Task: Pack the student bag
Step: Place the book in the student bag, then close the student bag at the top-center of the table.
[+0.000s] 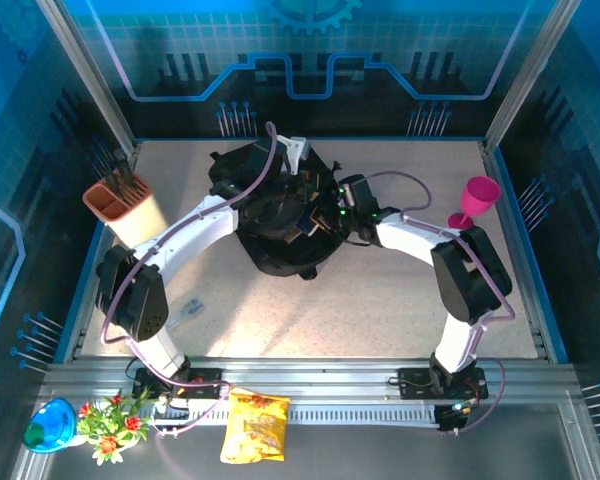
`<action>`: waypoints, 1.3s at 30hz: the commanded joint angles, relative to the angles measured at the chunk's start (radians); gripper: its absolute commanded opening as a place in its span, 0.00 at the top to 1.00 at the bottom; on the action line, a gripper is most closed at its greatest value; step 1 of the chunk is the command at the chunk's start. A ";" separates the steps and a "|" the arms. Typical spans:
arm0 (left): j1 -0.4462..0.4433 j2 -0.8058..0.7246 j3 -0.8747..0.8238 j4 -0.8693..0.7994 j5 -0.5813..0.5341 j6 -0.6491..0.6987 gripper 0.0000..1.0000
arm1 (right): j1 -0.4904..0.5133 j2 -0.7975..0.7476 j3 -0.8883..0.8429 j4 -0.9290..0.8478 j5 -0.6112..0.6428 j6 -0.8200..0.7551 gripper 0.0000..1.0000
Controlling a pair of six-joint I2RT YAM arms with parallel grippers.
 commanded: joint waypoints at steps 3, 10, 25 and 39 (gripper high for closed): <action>-0.003 -0.073 -0.012 0.065 0.002 -0.014 0.98 | 0.053 0.108 0.097 0.017 0.087 0.080 0.97; -0.001 -0.082 -0.023 0.072 -0.010 -0.030 0.98 | 0.058 0.205 0.127 0.116 -0.026 0.133 0.87; 0.007 -0.066 -0.080 0.072 0.025 -0.121 0.95 | 0.009 -0.331 -0.277 0.155 0.039 -0.027 0.34; 0.044 -0.178 -0.232 -0.046 -0.109 -0.253 0.27 | -0.043 -0.822 -0.468 -0.213 0.280 -0.330 0.19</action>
